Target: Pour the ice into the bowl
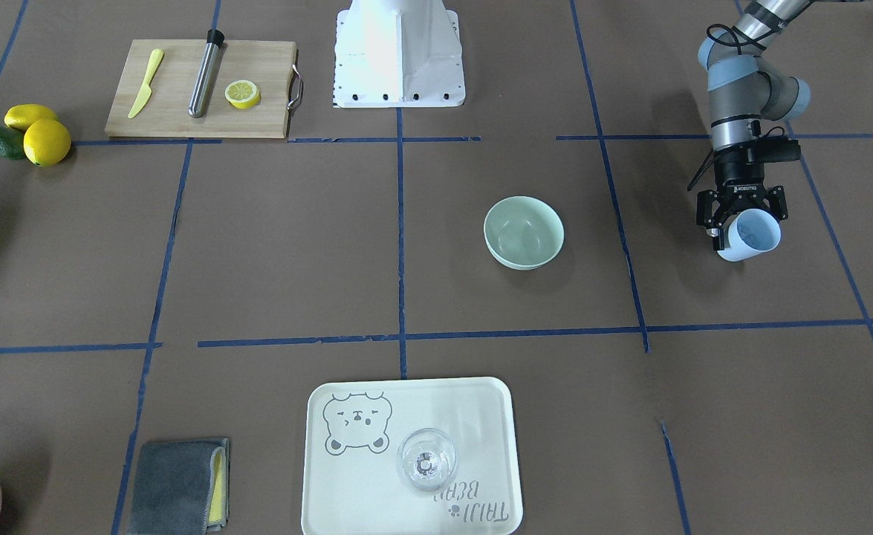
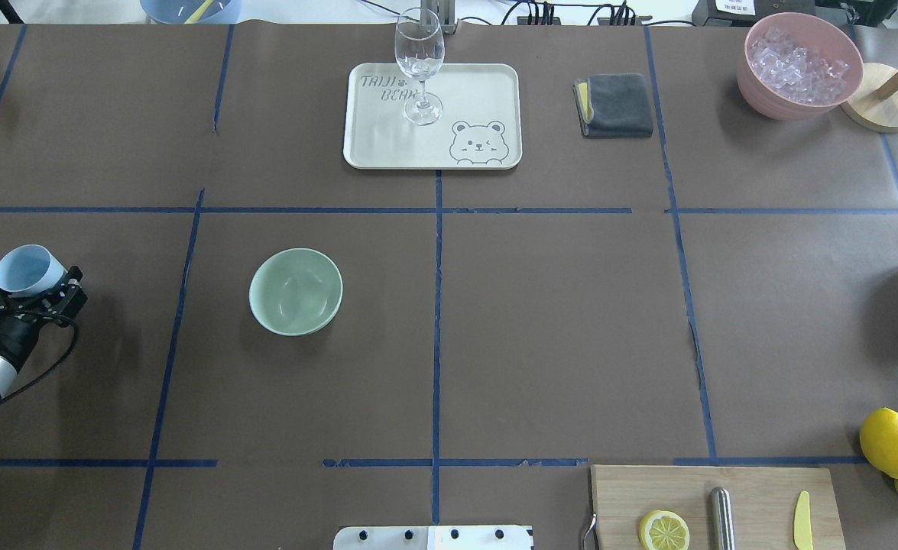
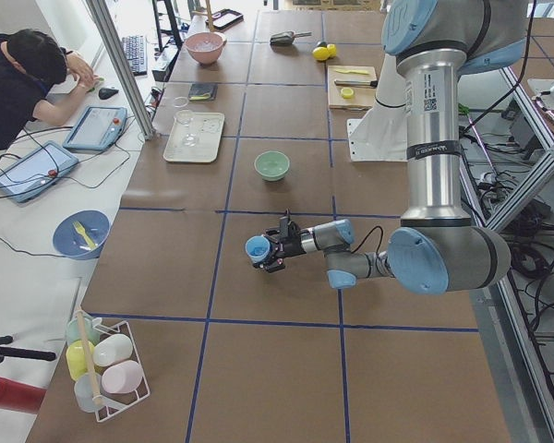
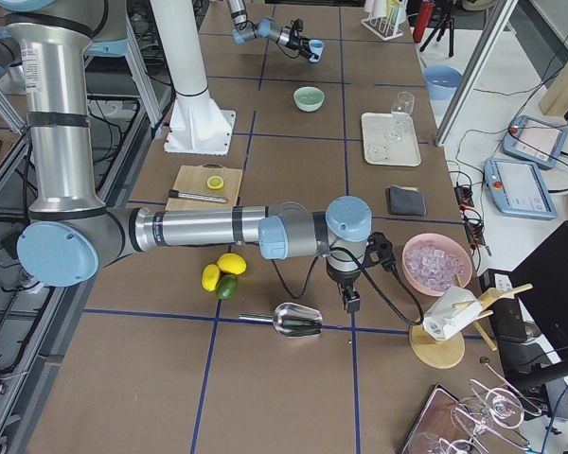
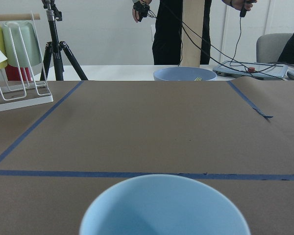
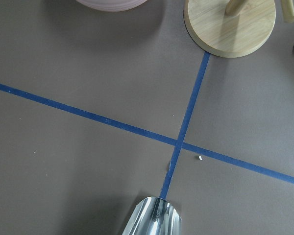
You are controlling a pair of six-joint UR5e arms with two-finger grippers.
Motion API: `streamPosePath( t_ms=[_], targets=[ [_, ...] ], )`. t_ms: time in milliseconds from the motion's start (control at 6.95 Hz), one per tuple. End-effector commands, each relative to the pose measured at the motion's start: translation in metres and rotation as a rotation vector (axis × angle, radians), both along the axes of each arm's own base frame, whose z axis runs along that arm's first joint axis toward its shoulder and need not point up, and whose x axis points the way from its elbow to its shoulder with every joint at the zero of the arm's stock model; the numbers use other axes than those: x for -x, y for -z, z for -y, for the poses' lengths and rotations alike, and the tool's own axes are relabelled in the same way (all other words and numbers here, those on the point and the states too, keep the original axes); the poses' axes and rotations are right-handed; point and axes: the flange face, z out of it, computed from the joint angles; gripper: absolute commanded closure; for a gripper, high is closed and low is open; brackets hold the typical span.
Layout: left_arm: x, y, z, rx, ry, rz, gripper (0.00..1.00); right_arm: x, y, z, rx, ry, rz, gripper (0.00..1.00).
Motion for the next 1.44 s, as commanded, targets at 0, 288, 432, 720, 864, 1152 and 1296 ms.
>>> streamPosePath(
  t_ms=[0,288,432,720,864,1152,1296],
  targets=[
    [-0.002,-0.002,0.001,0.001,0.002,0.0,0.43,0.0,0.001,0.0,-0.002,0.0,0.0,0.0],
    [-0.002,0.004,0.001,-0.004,-0.005,-0.015,1.0,0.0,0.001,0.001,-0.002,0.0,0.0,0.0],
    [-0.002,0.024,0.0,-0.012,-0.029,-0.074,1.0,0.0,0.002,0.001,-0.002,-0.001,0.0,0.0],
    [-0.001,0.064,-0.003,-0.052,-0.138,-0.072,1.0,0.0,0.002,0.001,-0.002,-0.002,0.002,0.0],
    [0.0,0.09,-0.001,-0.143,-0.188,0.067,1.0,-0.001,0.001,0.001,0.002,-0.005,0.002,0.0],
    [-0.008,0.14,0.001,-0.282,-0.24,0.225,1.0,-0.005,-0.002,-0.002,0.006,-0.013,0.0,0.0],
    [-0.017,0.153,0.003,-0.298,-0.24,0.209,1.0,-0.013,-0.003,-0.005,0.01,-0.03,0.002,0.0]
  ],
)
